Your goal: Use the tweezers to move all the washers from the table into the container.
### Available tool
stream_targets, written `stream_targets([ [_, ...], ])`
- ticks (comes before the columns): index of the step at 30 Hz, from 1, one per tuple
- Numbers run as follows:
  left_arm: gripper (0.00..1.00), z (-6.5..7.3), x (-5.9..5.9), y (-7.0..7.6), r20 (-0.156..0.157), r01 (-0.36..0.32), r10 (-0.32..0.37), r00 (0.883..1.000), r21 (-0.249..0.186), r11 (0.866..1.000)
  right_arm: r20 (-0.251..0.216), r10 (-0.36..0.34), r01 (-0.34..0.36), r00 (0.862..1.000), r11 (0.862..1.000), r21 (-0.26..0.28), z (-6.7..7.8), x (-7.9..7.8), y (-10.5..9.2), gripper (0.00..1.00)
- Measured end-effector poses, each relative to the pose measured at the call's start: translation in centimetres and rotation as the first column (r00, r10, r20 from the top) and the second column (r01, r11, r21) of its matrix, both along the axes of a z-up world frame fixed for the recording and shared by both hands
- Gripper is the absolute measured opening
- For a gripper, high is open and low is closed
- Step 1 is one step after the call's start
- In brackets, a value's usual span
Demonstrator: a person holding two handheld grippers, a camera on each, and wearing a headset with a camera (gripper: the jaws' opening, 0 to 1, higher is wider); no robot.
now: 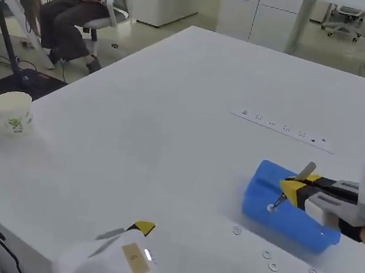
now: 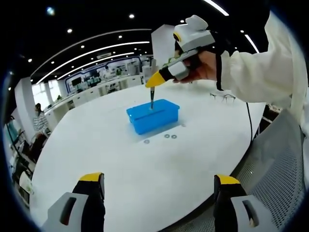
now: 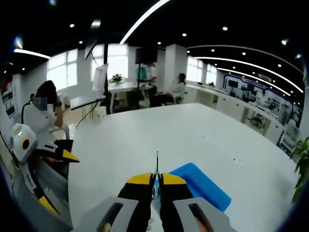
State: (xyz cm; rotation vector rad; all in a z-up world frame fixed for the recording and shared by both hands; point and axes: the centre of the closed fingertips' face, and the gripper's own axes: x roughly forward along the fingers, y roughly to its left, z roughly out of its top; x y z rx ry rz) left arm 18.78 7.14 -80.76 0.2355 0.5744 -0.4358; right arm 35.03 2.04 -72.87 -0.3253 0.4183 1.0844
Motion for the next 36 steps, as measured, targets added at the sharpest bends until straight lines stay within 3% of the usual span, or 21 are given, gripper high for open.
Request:
stream_targets([
  [18, 0.94, -0.7, -0.3, 0.0, -0.039, 0.005, -0.004, 0.999, 0.016, 1.000, 0.011, -0.027, 0.027, 1.000, 1.000, -0.002, -1.8, 3.5, 0.9, 0.01],
  [28, 0.93, -1.0, -0.2, 0.0, -0.057, 0.001, 0.000, 0.998, 0.020, 1.000, -0.010, -0.043, 0.042, 0.999, 0.999, -0.028, -3.9, 5.0, 0.8, 0.01],
  [36, 0.91, -1.3, -0.3, 0.1, -0.071, -0.001, 0.003, 0.997, 0.030, 1.000, 0.001, -0.054, 0.054, 0.999, 0.997, -0.047, -5.3, 6.1, 1.1, 0.02],
])
